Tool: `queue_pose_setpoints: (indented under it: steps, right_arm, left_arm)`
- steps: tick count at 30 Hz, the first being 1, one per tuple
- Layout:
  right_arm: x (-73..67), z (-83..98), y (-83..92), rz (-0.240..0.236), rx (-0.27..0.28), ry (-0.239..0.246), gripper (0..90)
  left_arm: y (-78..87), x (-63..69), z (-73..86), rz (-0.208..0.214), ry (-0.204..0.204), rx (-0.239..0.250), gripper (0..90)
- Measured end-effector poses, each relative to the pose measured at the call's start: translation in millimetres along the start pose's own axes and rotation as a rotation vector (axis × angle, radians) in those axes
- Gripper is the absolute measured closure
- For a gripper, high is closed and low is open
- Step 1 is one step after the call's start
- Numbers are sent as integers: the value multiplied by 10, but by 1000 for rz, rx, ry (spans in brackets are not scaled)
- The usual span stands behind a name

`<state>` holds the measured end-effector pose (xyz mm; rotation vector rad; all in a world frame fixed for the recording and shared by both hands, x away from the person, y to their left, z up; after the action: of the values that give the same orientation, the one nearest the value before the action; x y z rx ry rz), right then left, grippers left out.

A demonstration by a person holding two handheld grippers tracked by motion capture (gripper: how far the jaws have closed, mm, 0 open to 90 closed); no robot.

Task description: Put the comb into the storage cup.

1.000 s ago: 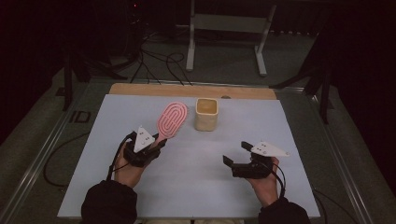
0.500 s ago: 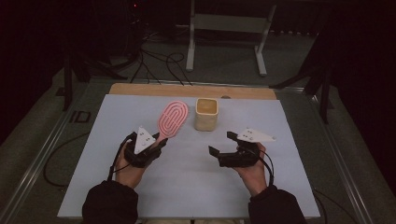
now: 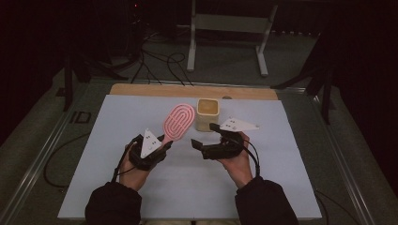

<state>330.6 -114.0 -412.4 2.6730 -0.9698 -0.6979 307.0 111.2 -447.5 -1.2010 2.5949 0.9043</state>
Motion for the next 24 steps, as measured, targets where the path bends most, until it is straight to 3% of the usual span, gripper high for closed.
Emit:
queue_pose_setpoints:
  steps: [4, 15, 21, 24]
  right_arm:
    - [-67, -91, -59, -31, 5, -14, 74]
    - [-115, -242, -276, -61, -18, -69, 98]
    - [-158, -268, -401, -74, -39, -76, 181]
    - [-147, -287, -447, -80, -38, -105, 283]
  left_arm:
    - [-15, 26, -2, 4, -17, -3, 702]
    - [-11, 75, -27, -7, -37, 8, 702]
    - [15, 82, -45, -8, -46, 21, 702]
    - [25, 87, -53, -9, -45, 31, 702]
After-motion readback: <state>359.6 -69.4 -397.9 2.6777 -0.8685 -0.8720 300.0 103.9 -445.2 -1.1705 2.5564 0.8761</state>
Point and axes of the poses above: each handheld gripper's, and its own axes: y roughly backward along the jaws, z roughly out of its underside, x roughly to its right, the point moved 3 cm from there along -y, roughly forward along the jaws, and after that the axes turned 12 degrees about -y, right-handed, at the moved point
